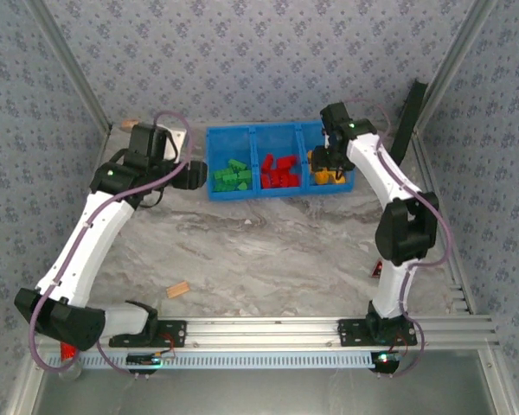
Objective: Sort the legos into containers by color
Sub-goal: Place the lego in the container.
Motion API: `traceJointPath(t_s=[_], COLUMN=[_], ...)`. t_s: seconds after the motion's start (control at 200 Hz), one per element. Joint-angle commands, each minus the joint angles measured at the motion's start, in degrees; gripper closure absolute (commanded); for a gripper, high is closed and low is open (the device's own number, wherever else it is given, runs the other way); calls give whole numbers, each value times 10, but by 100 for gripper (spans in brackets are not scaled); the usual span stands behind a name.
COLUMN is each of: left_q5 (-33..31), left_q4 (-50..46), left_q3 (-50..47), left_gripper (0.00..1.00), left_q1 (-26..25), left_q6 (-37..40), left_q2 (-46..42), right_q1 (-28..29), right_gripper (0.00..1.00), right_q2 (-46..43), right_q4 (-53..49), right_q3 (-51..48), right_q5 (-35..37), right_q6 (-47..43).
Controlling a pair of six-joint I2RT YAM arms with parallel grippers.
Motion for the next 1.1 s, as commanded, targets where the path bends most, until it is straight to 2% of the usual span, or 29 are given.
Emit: traceJointPath(t_s=[0.0,0.24,0.42,0.565,0.7,0.89,1.094], left_q5=[-16,-21,-30,-35,-36,-38,-19], left_q4=[34,57,70,120,127,168,154], left_q3=[-29,-59,-75,-118,-123,-139,-101], left_gripper=[17,16,15,14,14,11,11], left_q1=[3,3,3,1,1,4,4], left_q6=[53,76,86,100,110,121,111], left_q2=[-15,-10,-5,-10,-1,30,78], right_q1=[-14,-26,-29,-32,-30,-31,-28], right_gripper=[45,46,44,35,25,21,17], right_q2=[66,194,236,237,232,209,151], right_q4=[-29,-49,-63,-65,-67,-80,-56], right_q3=[75,215,252,235,240,244,227], right_q5=[11,3,7,7,-1,-1,-11], right_q6=[-15,-10,-15,-22,-29,-49,-58])
